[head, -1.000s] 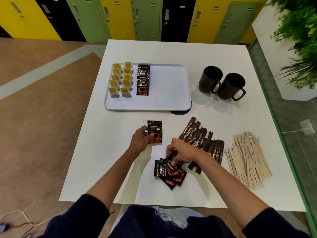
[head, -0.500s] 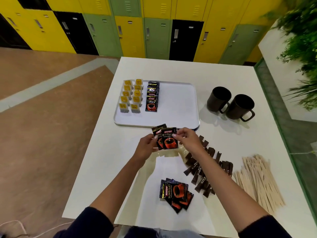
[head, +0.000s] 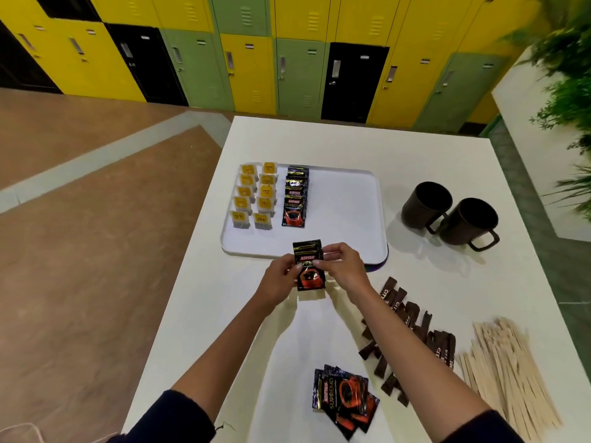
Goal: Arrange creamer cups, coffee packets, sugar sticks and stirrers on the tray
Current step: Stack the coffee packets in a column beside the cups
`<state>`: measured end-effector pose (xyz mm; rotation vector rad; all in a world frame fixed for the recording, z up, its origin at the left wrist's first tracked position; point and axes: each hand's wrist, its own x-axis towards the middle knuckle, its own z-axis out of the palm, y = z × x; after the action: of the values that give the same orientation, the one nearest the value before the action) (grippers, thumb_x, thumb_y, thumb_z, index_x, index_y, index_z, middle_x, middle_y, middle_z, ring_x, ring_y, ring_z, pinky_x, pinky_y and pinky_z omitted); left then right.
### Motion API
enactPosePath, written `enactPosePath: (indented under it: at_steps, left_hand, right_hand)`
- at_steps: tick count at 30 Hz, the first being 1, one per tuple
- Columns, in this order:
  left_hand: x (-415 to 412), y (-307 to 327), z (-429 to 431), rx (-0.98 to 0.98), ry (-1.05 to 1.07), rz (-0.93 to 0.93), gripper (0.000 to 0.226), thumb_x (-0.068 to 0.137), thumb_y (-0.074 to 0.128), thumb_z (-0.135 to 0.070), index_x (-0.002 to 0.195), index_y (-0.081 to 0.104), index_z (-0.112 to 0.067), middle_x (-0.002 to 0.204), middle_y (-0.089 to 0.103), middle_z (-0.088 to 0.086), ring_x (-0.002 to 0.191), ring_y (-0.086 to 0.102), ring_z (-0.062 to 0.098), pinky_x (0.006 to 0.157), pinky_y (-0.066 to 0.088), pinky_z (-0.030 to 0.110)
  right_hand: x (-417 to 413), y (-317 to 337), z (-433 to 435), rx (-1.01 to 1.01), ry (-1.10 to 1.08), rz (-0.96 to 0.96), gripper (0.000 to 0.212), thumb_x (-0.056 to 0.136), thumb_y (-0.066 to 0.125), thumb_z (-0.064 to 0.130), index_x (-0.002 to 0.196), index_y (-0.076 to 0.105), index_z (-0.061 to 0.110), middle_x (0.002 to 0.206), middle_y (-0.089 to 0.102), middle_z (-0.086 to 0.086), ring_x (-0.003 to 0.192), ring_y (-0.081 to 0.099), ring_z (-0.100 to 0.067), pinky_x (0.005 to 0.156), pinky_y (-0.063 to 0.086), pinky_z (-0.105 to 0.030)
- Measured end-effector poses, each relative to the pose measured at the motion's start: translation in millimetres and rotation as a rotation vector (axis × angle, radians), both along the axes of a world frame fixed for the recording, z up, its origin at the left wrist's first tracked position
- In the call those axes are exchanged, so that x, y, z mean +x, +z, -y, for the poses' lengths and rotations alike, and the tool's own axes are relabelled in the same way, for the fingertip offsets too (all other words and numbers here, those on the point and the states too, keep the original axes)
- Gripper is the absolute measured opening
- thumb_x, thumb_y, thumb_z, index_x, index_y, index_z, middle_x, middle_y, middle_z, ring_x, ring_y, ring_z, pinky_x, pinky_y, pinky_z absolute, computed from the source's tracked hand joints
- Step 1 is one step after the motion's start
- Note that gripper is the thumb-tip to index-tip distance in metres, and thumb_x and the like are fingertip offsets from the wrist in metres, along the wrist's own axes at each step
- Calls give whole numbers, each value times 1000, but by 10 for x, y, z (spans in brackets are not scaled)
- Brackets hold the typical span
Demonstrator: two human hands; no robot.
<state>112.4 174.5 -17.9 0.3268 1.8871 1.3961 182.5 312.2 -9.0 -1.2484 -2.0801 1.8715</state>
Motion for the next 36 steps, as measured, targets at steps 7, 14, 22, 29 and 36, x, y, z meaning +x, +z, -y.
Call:
enactPosePath:
  at_steps: [7, 14, 22, 29, 36]
  left_hand:
    - [-341, 4, -98, -89, 52, -136, 22, 96, 49, -15, 112, 59, -5, 106, 68, 16, 96, 66, 25, 88, 53, 43]
    - [-525, -154, 13, -301, 23, -537, 24, 93, 55, -18, 113, 61, -7, 109, 64, 10, 101, 57, 23, 84, 42, 29]
    - [-629, -211, 117, -414, -138, -693, 9, 85, 64, -16, 91, 70, -15, 91, 64, 4, 90, 54, 21, 73, 35, 27]
    - [-656, -192, 131, -380, -151, -696, 8, 85, 64, -14, 89, 71, -14, 90, 63, 4, 89, 52, 19, 72, 34, 26]
    - [-643, -195, 123, -386, -141, -703, 9, 86, 63, -14, 91, 71, -14, 91, 63, 4, 90, 52, 19, 72, 32, 24]
  right_hand:
    - [-427, -57, -77, -58, -4, -21, 15, 79, 75, 15, 90, 65, 11, 91, 66, -10, 92, 65, -28, 85, 52, -40]
    - [-951, -90, -230, -33, -145, 18, 22, 79, 75, 13, 97, 64, 9, 92, 64, -8, 87, 62, -21, 75, 49, -27]
    - [-1206, -254, -236, 27, -218, 99, 25, 76, 78, 16, 96, 66, 7, 102, 69, -12, 90, 65, -23, 86, 53, -33]
    - [-1243, -321, -169, 69, -243, 121, 25, 74, 79, 16, 92, 64, 8, 90, 65, -6, 85, 61, -21, 85, 53, -36]
    - [-1237, -322, -128, 130, -243, 119, 33, 76, 78, 16, 101, 60, 5, 88, 60, -4, 84, 59, -20, 80, 51, -33]
